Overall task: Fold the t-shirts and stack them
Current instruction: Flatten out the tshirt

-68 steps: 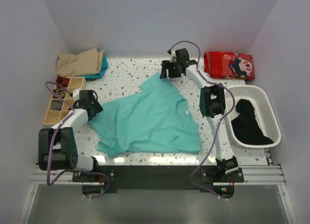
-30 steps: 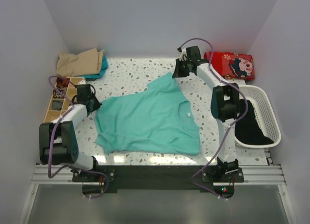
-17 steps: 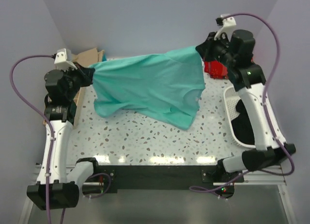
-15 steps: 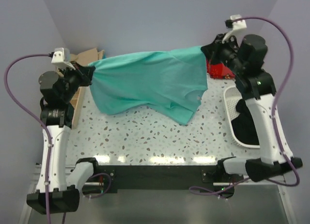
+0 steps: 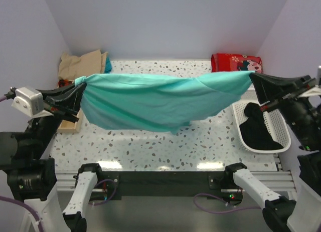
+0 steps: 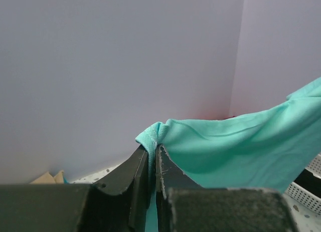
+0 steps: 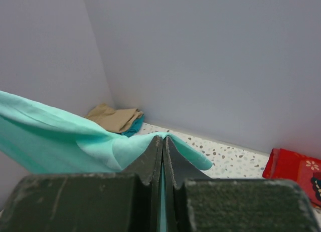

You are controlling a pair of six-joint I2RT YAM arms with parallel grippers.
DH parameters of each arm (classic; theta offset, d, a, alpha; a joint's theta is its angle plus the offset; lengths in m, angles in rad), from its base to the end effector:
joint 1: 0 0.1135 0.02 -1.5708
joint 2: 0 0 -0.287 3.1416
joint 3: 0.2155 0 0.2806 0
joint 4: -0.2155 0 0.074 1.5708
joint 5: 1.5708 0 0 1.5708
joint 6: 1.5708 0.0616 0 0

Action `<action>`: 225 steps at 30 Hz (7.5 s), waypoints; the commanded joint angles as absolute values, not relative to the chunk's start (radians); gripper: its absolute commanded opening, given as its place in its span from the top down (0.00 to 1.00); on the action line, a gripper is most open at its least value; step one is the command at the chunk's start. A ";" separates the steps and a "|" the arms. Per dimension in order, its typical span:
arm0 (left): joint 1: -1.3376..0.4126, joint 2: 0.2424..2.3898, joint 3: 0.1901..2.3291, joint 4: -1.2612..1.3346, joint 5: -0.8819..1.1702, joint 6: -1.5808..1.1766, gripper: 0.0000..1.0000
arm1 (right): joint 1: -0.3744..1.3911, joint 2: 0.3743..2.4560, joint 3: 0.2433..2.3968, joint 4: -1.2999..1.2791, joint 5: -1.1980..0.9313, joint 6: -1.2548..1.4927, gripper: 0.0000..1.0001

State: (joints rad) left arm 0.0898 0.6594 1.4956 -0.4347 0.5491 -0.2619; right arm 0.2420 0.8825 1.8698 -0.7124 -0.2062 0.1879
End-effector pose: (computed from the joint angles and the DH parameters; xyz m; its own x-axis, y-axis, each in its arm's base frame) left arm 0.0515 -0.0276 0.5824 0.2719 -0.1973 -0.9419 0.4891 0.8713 -0.0413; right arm 0.0629 0.0285 0.6334 0.1794 0.2326 -0.9559 -0.4676 0.8750 0.1252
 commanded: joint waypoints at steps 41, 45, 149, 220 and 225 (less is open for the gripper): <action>0.028 1.768 0.874 0.514 0.189 -0.606 0.73 | 0.238 2.342 2.110 -0.356 -0.071 0.238 1.00; 0.052 1.920 0.983 0.633 0.287 -0.607 0.63 | 0.229 2.413 2.213 -0.361 -0.066 0.239 1.00; -0.161 1.525 0.810 0.026 0.127 -0.440 0.64 | 0.213 2.180 1.787 -0.411 -0.373 0.255 0.48; -0.282 1.155 0.403 -0.448 -0.235 -0.848 0.64 | 0.158 2.338 1.961 -0.427 -0.152 0.196 0.45; -0.282 1.175 0.407 -0.439 -0.227 -0.848 0.64 | 0.189 2.221 1.948 -0.400 -0.273 0.147 0.44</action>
State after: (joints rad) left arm -0.2764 1.1320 0.4393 -0.3218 -0.2386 -0.8532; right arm 0.1638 2.3547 1.9373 -0.4709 -0.1677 0.1925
